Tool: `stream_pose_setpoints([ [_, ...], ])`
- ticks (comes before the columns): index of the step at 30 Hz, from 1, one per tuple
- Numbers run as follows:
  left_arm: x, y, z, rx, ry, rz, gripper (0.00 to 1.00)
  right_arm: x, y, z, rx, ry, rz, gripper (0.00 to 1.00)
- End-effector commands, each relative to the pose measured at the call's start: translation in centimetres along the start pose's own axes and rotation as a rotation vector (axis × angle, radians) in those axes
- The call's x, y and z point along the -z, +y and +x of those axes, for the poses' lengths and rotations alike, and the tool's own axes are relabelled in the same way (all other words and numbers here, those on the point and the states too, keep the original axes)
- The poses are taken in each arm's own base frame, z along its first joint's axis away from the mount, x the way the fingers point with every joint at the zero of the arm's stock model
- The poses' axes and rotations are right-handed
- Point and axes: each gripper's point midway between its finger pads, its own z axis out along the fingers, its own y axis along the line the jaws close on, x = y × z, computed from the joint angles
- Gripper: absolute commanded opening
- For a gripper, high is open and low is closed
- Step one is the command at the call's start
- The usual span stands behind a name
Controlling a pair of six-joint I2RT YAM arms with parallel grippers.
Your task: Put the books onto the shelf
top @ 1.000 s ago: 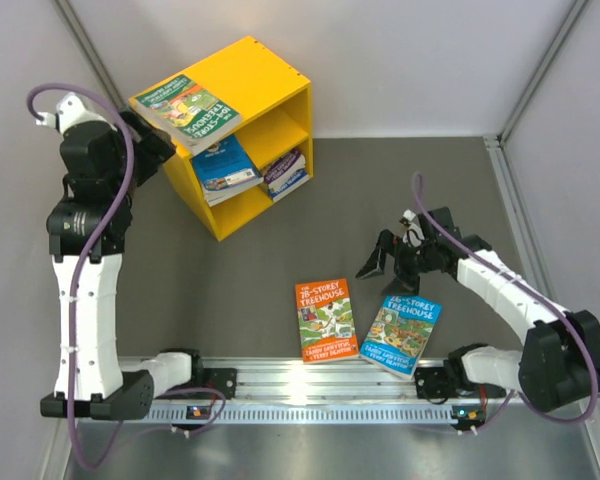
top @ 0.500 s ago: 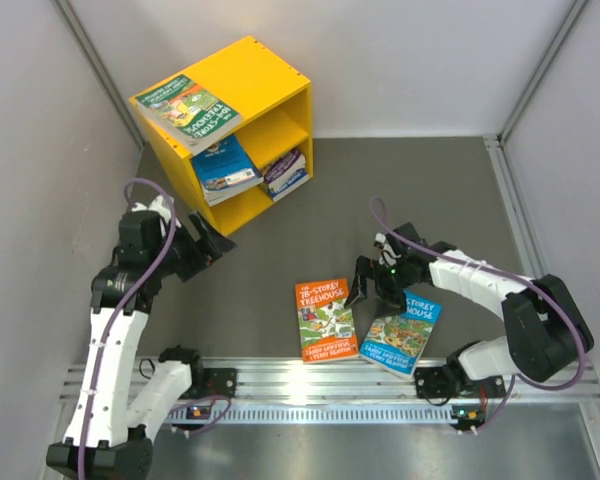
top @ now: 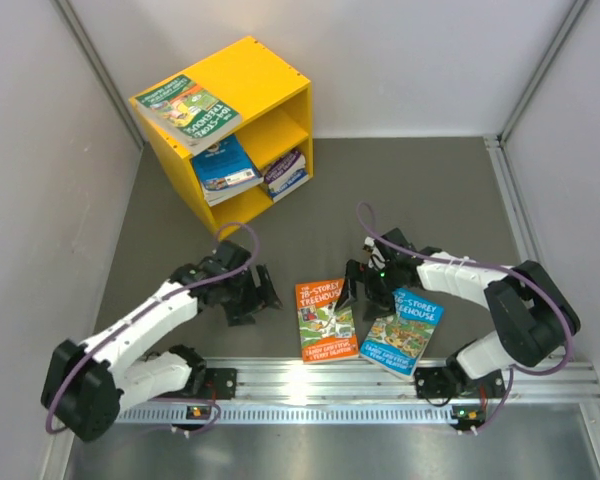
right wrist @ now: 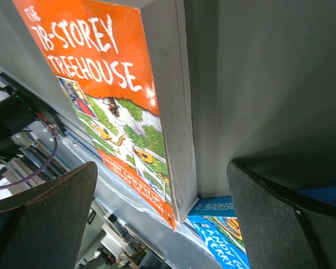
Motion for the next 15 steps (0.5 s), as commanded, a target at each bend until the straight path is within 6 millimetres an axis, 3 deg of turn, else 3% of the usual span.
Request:
stream_pose_setpoints([
  [1, -3.3, -1.9, -0.3, 0.050, -0.057, 0.021, 0.87, -1.9, -2.6, 0.2, -0.007, -0.031, 0.077, 1.00],
  [7, -8.3, -4.1, 2.9, 0.105, 0.006, 0.154, 0.87, -3.8, -2.2, 1.3, -0.122, -0.036, -0.060, 1.00],
  [9, -9.3, -4.1, 4.3, 0.107, 0.037, 0.176, 0.87, -4.4, -1.8, 1.4, -0.160, -0.049, -0.125, 0.93],
  [10, -10.0, -4.6, 4.3, 0.125, 0.042, 0.199, 0.87, -4.9, -1.8, 2.1, -0.191, -0.010, -0.151, 0.87],
  [11, -10.5, -4.5, 4.7, 0.127, 0.056, 0.204, 0.87, -5.2, -1.3, 2.1, -0.210, -0.021, -0.203, 0.71],
  [13, -11.2, -5.1, 5.2, 0.128, 0.095, 0.234, 0.86, -5.9, -1.4, 2.7, -0.241, 0.007, -0.222, 0.54],
  [14, -11.3, -5.4, 5.5, 0.125, 0.108, 0.243, 0.86, -5.9, -1.1, 2.8, -0.247, 0.010, -0.246, 0.41],
  [15, -11.6, -5.3, 5.8, 0.127, 0.124, 0.242, 0.86, -6.0, -1.1, 3.0, -0.253, 0.016, -0.251, 0.37],
])
